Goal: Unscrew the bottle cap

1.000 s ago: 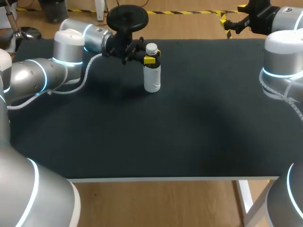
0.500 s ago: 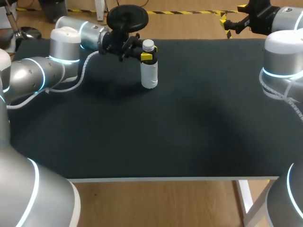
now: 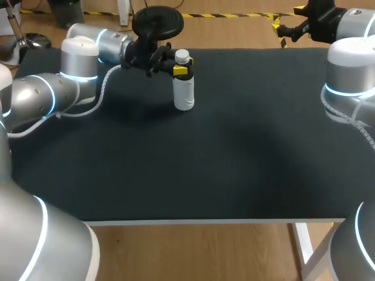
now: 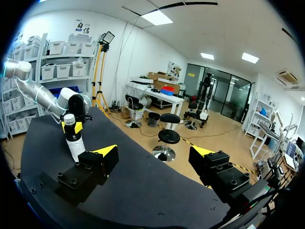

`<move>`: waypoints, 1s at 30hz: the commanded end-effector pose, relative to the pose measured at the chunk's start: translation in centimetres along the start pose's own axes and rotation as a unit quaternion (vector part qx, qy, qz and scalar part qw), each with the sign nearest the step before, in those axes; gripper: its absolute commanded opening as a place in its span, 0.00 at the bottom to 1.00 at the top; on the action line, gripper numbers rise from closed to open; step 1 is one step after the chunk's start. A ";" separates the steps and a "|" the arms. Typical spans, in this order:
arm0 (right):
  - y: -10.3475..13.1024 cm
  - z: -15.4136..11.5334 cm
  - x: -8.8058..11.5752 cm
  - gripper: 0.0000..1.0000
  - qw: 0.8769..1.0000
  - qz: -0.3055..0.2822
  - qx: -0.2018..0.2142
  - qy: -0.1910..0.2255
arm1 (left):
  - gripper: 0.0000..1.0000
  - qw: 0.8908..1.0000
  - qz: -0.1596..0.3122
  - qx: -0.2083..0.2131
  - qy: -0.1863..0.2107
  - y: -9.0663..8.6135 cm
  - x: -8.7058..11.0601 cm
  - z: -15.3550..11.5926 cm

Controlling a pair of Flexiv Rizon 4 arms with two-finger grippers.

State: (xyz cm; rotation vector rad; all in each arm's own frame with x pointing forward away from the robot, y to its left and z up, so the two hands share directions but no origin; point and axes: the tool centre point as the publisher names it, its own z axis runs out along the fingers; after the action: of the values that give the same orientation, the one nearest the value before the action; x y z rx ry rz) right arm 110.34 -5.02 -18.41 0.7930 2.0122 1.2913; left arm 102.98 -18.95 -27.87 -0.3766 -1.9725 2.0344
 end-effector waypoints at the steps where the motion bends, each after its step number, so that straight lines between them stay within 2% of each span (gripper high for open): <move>1: 0.0 0.0 0.0 1.00 1.000 0.000 0.001 0.000 | 0.00 1.000 -0.001 0.000 -0.003 0.0 0.1 0.1; 8: 0.0 0.0 0.0 1.00 1.000 0.000 0.001 0.000 | 0.00 1.000 -0.016 -0.002 -0.023 -0.3 0.0 -0.3; 30: 0.0 0.0 0.0 1.00 1.000 0.000 0.001 0.000 | 0.00 1.000 -0.016 -0.002 -0.023 -0.3 0.0 -0.3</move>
State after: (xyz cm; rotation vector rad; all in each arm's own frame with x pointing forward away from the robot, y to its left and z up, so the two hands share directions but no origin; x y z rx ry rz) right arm 110.34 -5.02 -18.41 0.7930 2.0122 1.2913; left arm 103.48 -18.69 -27.85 -0.3063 -1.9844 2.0365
